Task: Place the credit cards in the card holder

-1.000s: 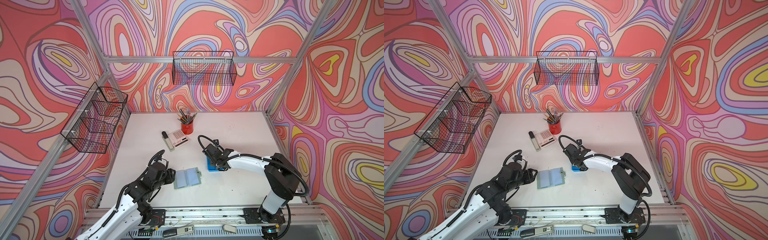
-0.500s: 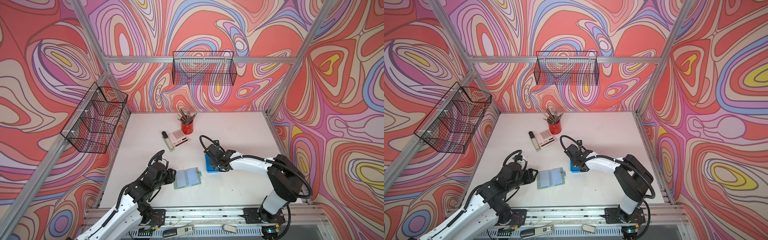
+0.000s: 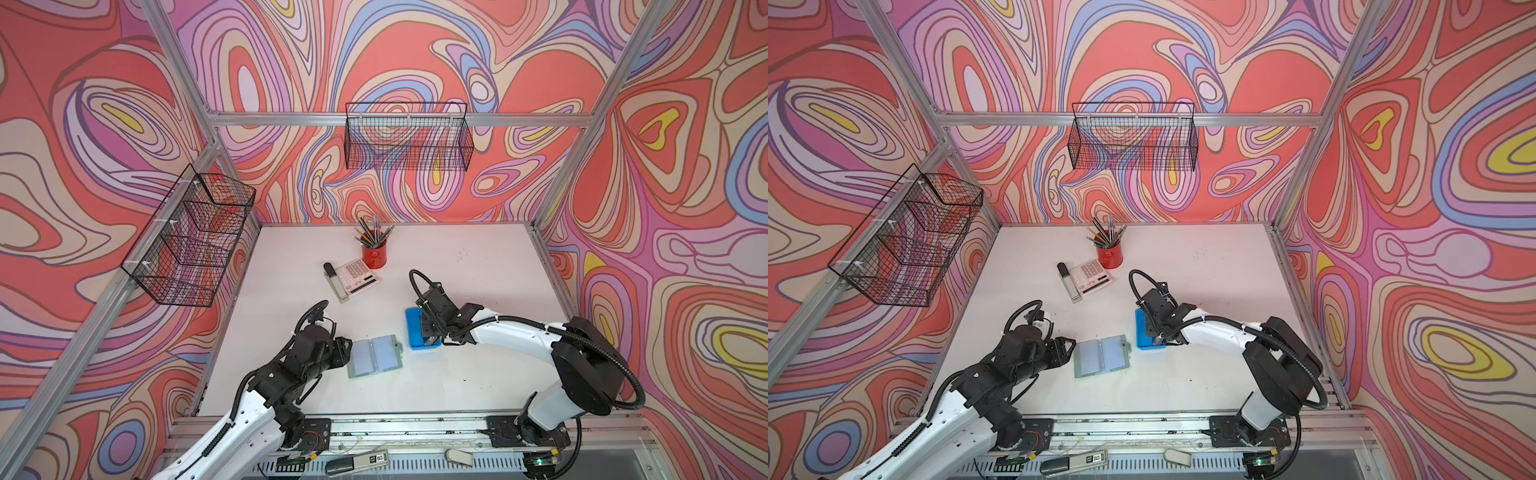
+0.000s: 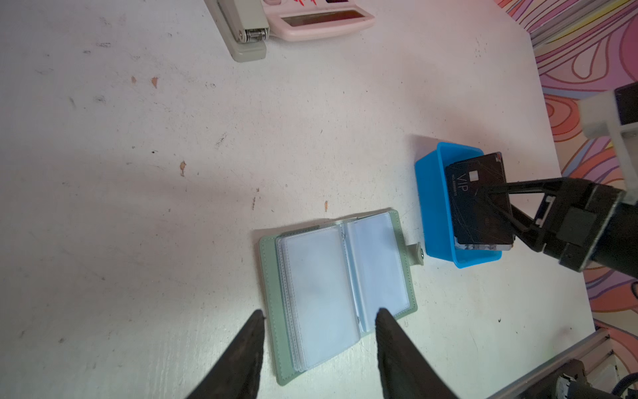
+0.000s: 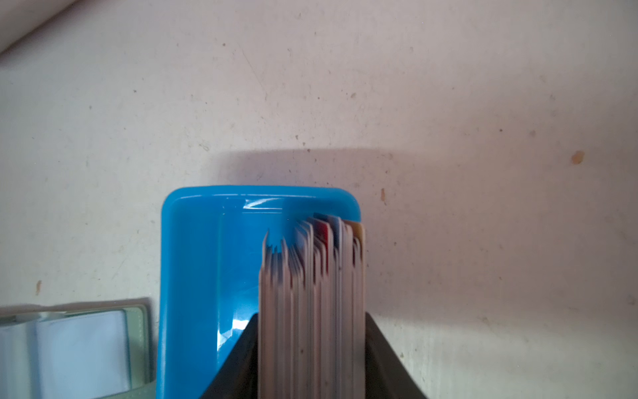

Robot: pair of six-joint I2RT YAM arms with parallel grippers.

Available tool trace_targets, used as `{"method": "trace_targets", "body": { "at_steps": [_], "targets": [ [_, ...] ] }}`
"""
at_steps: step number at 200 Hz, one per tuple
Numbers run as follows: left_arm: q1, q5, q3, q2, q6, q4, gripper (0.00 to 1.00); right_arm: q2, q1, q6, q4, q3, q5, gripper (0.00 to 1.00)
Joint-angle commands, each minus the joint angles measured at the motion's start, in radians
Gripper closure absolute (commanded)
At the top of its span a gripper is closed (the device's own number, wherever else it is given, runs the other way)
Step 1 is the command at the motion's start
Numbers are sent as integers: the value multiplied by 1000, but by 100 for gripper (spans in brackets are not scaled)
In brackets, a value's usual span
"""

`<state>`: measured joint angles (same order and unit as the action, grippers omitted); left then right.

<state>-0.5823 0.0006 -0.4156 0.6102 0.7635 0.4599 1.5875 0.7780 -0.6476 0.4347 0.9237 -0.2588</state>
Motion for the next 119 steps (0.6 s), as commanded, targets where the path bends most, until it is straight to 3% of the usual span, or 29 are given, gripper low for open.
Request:
{"method": "trace_targets", "body": {
  "at_steps": [1, 20, 39, 54, 81, 119],
  "targets": [
    [4, 0, 7, -1, 7, 1, 46, -5, -6, -4, 19, 16, -31, 75],
    [2, 0, 8, 2, 7, -4, 46, 5, -6, -3, 31, 29, -37, 78],
    [3, 1, 1, 9, 4, 0, 46, 8, -5, 0, 43, 39, -49, 56],
    [3, 1, 5, 10, 5, -6, 46, 9, -6, 3, 55, 47, -57, 52],
    [2, 2, 5, 14, 5, -11, 46, 8, -5, 5, 55, 46, -56, 73],
    [2, 4, 5, 21, 7, -15, 46, 8, -5, 5, 56, 48, -49, 80]
  ]
}}
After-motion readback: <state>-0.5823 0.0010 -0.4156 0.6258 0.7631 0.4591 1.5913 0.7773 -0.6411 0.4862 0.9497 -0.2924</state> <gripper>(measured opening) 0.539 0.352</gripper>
